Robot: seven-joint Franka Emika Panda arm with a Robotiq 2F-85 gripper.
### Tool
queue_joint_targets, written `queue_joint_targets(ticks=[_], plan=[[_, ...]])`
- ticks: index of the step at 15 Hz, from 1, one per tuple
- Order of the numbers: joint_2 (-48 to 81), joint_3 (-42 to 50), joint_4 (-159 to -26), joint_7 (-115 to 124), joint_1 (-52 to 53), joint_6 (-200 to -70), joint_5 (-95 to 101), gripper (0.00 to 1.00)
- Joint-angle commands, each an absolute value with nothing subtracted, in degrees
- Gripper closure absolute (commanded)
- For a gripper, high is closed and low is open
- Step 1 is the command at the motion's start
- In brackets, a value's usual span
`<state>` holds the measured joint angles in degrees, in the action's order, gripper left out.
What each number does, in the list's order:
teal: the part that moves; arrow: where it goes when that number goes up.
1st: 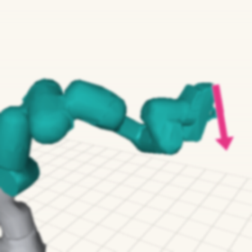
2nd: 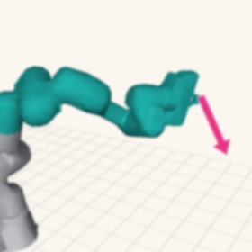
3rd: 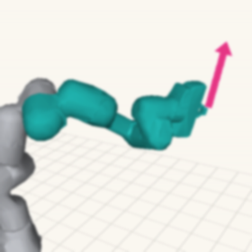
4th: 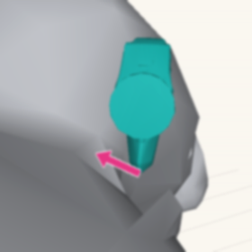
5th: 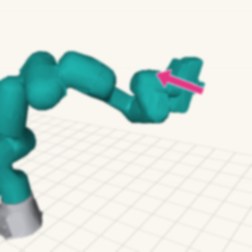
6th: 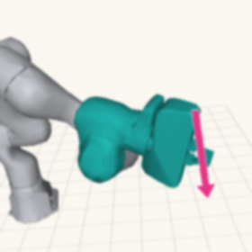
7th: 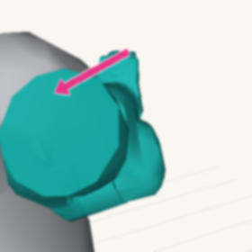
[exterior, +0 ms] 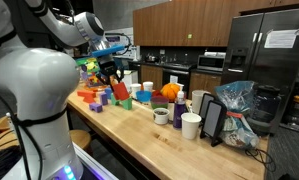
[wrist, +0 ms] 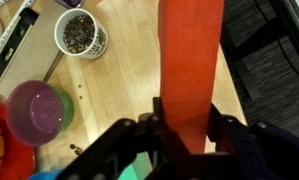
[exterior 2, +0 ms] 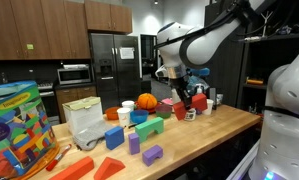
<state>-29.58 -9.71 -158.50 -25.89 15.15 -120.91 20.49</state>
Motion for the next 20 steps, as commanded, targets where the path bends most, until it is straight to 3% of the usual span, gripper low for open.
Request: queue_joint_targets(ticks=[1,20], plan=[[-31.2,-10.2,-158.3,-27.2,17.7,-119.5,21.2,0.85],[-21.2,-10.4,-143.0,-44.5,22.3,-116.5,17.3,0.85]])
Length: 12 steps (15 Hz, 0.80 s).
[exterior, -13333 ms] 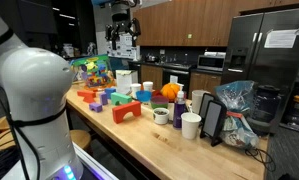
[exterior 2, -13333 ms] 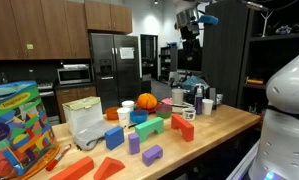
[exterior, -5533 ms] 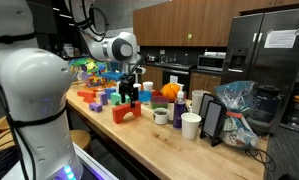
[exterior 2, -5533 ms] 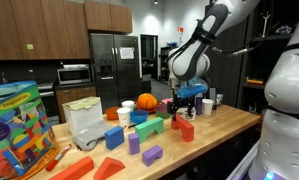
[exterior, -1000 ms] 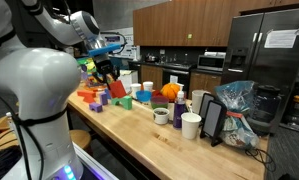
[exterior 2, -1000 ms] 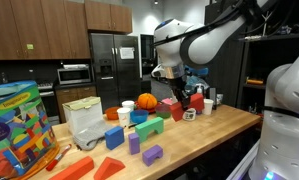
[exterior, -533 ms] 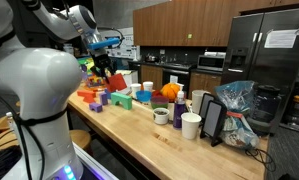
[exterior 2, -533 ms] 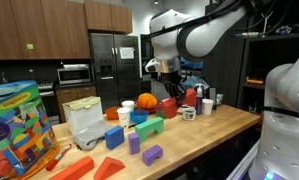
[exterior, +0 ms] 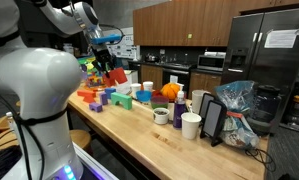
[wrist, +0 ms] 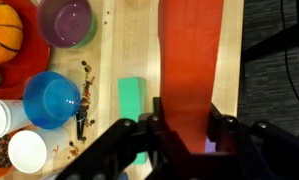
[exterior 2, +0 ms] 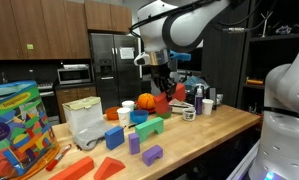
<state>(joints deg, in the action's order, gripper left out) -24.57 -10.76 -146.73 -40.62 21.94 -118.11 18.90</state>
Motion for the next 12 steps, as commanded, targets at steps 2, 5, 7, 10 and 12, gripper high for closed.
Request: queue_joint_targets(ticks=[2,5,7,10,12], plan=[[-18.9,-10.7,-141.2,-46.5,22.0,-116.8,16.6,0.85],[-16.3,-10.9,-139.3,-49.4,21.7,-117.1,14.9,0.85],[-15.3,-10.9,-138.8,-50.6,21.5,-118.2,12.9,0.85],[-15.0,-10.7,-138.7,-52.9,21.3,-120.1,10.3,0.85],[-15.2,-10.3,-139.0,-54.7,21.2,-121.7,8.3,0.85]])
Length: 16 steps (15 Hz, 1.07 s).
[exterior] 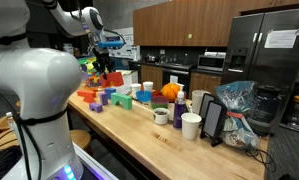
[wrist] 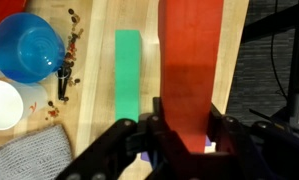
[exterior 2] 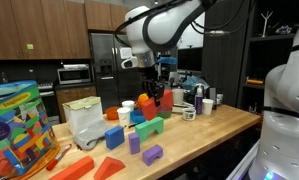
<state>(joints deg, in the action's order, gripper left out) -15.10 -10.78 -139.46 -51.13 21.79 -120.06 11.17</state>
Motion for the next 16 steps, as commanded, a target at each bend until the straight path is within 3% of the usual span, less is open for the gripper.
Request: queue_joint_targets(ticks=[1,16], plan=[[-15.4,-10.3,-139.3,-55.2,21.1,-122.8,7.6,0.85],[-2.4,-11.6,-128.2,-49.3,16.4,-126.0,9.5,0.85]])
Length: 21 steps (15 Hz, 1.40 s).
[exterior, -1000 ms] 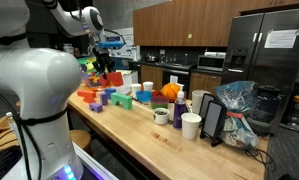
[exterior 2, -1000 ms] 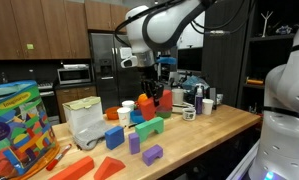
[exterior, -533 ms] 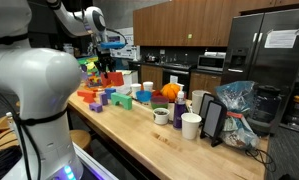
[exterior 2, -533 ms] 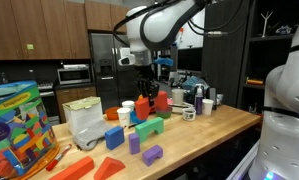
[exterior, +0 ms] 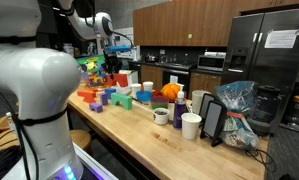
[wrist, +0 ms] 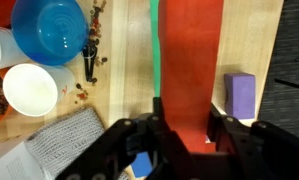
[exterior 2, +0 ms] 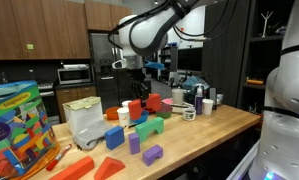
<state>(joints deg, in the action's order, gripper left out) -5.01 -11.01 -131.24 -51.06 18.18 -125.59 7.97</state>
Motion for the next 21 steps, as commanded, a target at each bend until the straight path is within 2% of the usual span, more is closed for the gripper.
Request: queue_joint_targets(ticks=[1,8,21], plan=[[-1.7,-11.5,-127.5,-48.9,16.0,-126.2,10.0,0.85],[0.1,-11.0,-126.1,-50.8,13.1,-124.9,11.8,0.85],[-3.3,-11.6,-131.9,-60.8,12.8,-121.8,6.3,0.85]])
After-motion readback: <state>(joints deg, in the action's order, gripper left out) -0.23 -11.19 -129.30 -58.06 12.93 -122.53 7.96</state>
